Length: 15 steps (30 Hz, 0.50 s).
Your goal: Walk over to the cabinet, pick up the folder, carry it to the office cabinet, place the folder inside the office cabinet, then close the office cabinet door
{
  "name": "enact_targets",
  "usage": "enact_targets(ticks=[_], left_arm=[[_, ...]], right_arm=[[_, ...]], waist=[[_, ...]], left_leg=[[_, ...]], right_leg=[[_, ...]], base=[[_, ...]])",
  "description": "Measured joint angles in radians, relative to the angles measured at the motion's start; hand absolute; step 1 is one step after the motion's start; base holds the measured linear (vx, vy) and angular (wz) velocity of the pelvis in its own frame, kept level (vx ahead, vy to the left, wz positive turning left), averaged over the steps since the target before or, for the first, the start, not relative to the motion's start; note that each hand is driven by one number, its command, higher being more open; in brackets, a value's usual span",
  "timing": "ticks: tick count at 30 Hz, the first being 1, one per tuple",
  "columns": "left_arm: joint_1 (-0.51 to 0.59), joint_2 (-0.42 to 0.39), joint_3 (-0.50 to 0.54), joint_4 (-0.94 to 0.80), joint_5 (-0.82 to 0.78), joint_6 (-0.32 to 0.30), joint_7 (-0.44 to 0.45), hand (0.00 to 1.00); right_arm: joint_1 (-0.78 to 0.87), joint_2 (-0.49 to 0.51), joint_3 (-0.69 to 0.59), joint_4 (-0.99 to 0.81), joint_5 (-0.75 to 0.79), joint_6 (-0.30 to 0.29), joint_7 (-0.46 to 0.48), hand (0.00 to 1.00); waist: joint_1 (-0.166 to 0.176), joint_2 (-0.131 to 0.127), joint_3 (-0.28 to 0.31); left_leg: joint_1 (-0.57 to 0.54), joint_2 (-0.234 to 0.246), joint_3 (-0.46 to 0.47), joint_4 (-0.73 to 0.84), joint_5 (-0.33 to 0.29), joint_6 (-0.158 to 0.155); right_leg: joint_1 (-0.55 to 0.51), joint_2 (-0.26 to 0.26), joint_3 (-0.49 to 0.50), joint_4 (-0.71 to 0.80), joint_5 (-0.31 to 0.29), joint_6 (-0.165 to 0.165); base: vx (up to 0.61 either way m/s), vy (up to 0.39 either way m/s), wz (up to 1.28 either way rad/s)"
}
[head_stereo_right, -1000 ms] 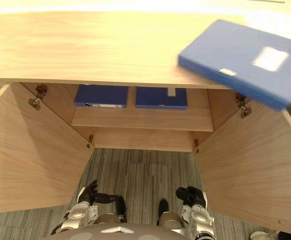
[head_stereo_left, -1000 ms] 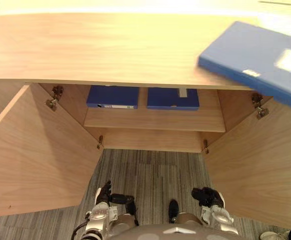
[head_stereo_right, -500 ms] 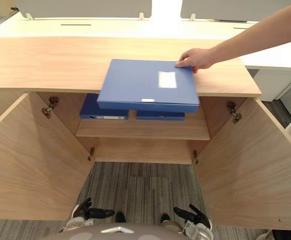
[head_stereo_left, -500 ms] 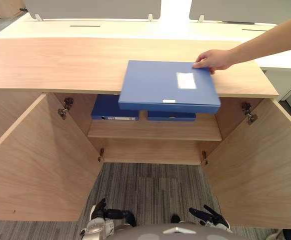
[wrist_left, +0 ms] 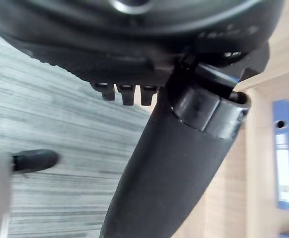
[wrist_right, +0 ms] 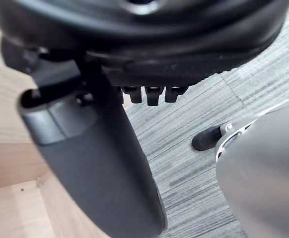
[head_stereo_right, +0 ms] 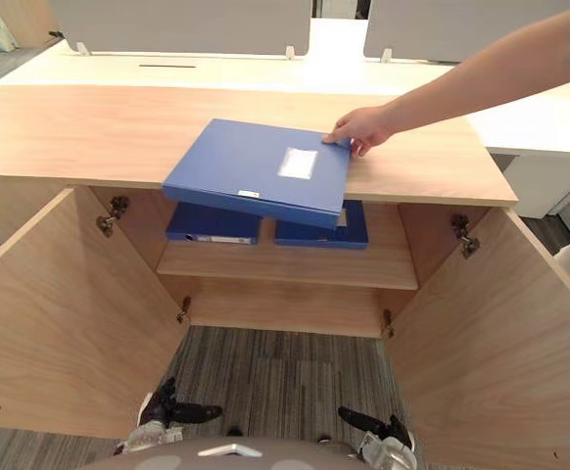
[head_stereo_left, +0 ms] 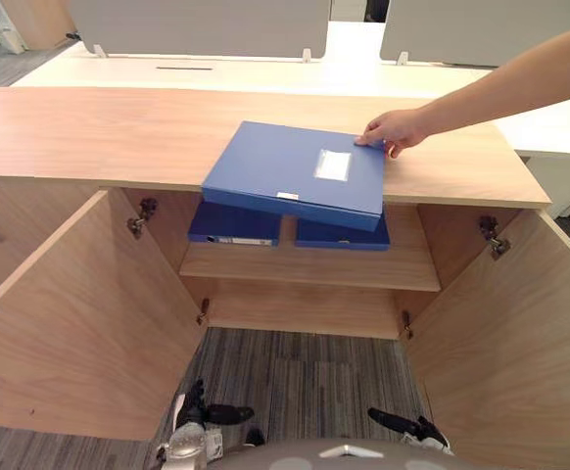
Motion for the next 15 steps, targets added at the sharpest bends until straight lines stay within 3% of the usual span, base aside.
enact_targets(ticks=[5, 15], left_arm=[[0.106, -0.017, -0.025, -0.368, -0.047, -0.031, 0.009, 1.0], [0.184, -0.025, -0.021, -0.814, -0.117, -0.101, 0.014, 1.0]], right_arm=[[0.031, -0.012, 0.033, -0.012, 0.001, -0.001, -0.005, 1.0], [0.08, -0.029, 0.061, -0.022, 0.001, -0.003, 0.016, 1.0]], waist=[[0.006, 0.005, -0.003], [0.013, 0.014, -0.013]], left_leg=[[0.005, -0.003, -0.019, 0.0, 0.0, -0.001], [0.032, -0.006, -0.026, 0.0, -0.006, 0.002]], right_leg=[[0.005, -0.005, -0.018, 0.021, -0.019, -0.004], [0.036, -0.008, -0.027, 0.024, -0.031, 0.003]], base=[[-0.03, -0.003, 0.1], [0.0, 0.0, 0.02]])
